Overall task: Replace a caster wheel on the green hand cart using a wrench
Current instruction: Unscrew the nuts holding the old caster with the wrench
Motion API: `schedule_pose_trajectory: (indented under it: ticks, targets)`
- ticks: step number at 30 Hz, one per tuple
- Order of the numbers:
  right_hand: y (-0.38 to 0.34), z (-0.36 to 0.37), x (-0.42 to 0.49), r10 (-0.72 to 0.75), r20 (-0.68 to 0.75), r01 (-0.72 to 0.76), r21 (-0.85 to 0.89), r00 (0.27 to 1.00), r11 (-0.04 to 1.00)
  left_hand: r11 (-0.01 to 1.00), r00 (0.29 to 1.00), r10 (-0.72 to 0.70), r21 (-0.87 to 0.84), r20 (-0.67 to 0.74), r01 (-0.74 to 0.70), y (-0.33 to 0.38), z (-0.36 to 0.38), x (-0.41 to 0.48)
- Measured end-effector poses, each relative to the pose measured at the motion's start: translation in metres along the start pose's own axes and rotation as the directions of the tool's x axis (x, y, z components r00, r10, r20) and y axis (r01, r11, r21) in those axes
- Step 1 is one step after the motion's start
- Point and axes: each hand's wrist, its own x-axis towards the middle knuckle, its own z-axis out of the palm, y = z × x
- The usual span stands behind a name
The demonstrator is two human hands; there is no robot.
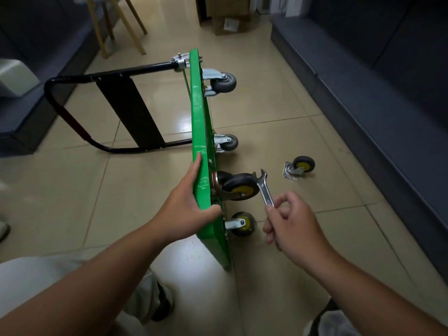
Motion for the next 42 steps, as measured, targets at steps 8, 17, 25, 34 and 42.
schedule_pose_trajectory:
  ticks: [8,17,25,34,42]
  targets:
    - [0.004,0.034,0.003,-0.035,0.068,0.033,0.039,0.997,0.999,0.999,0.999,0.024,-0.037,-0.032,-0.026,-0.012,-0.019,0.012]
    - [-0.011,0.076,0.022,0.110,0.110,-0.136,0.272,0.988,0.953,0.994,0.995,0.075,0.079,-0.063,-0.070,-0.016,-0.006,0.036]
    - [-0.034,0.051,0.024,0.204,0.191,-0.260,0.346,0.960,0.902,0.991,0.981,0.090,0.110,-0.174,-0.072,-0.015,0.002,0.047]
    - [-0.067,0.032,0.026,0.169,0.404,-0.344,0.412,0.899,0.844,0.990,0.984,0.080,0.131,-0.156,-0.060,-0.016,0.001,0.051]
    - [-0.067,0.036,0.031,0.218,0.416,-0.403,0.432,0.883,0.807,0.993,0.985,0.073,0.104,-0.156,-0.057,-0.018,0.000,0.050]
